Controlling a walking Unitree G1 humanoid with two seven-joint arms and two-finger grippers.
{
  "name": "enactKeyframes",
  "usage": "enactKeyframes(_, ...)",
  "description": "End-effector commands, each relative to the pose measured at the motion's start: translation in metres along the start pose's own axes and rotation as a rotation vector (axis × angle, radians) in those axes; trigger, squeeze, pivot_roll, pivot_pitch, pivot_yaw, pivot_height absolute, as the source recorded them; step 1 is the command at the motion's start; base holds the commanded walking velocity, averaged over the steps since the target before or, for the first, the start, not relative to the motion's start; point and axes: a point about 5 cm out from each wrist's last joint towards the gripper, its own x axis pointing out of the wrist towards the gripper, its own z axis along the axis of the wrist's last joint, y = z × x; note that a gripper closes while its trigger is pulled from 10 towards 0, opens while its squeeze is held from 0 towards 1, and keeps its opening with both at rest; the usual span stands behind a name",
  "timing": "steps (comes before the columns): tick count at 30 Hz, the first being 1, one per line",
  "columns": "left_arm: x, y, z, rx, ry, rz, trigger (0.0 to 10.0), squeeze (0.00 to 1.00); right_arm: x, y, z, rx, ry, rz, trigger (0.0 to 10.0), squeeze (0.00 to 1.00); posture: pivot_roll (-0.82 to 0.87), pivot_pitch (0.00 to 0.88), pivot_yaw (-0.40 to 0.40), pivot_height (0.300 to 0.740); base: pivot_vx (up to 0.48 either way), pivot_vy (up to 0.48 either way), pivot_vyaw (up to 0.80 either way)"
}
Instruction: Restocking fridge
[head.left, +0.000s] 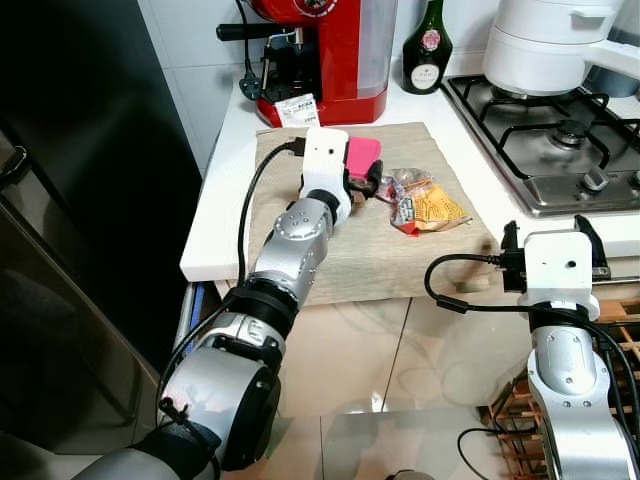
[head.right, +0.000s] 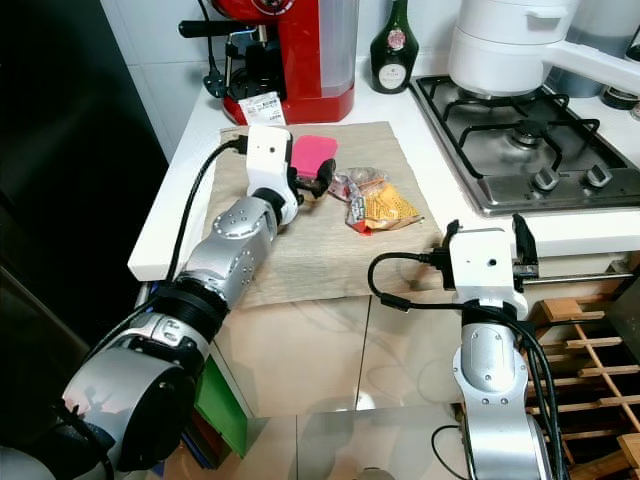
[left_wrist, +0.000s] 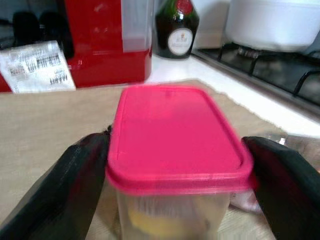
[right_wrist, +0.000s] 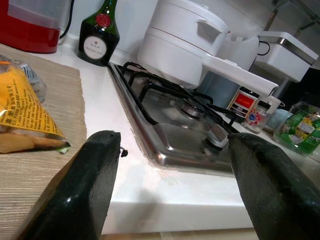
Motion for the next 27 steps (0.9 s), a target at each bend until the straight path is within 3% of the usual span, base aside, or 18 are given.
enactKeyframes(1,0.003,-0.010,0.000,0.000,0.021,-0.013,10.0,0.00,0.001,-0.001,0.005,0.006,-0.015,-0.006,10.0,0.00,-0.25,0.000,0.109,0.740,0.000,0.000,0.00)
enactKeyframes(19,0.003,-0.013,-0.012,0.026,0.089,0.011,10.0,0.00,0.002,-0.001,0.005,0.003,-0.015,0.000,10.0,0.00,-0.25,0.000,0.106,0.740,0.000,0.000,0.00)
enactKeyframes(20,0.004,-0.012,-0.011,0.024,0.079,0.022,0.0,0.00,0.002,-0.001,0.005,0.002,-0.015,0.000,10.0,0.00,-0.25,0.000,0.105,0.740,0.000,0.000,0.00)
enactKeyframes(27,0.004,-0.005,-0.004,0.006,0.030,0.053,0.0,0.00,0.004,0.000,0.005,-0.001,-0.016,0.009,10.0,0.00,-0.25,0.000,0.096,0.740,0.000,0.000,0.00)
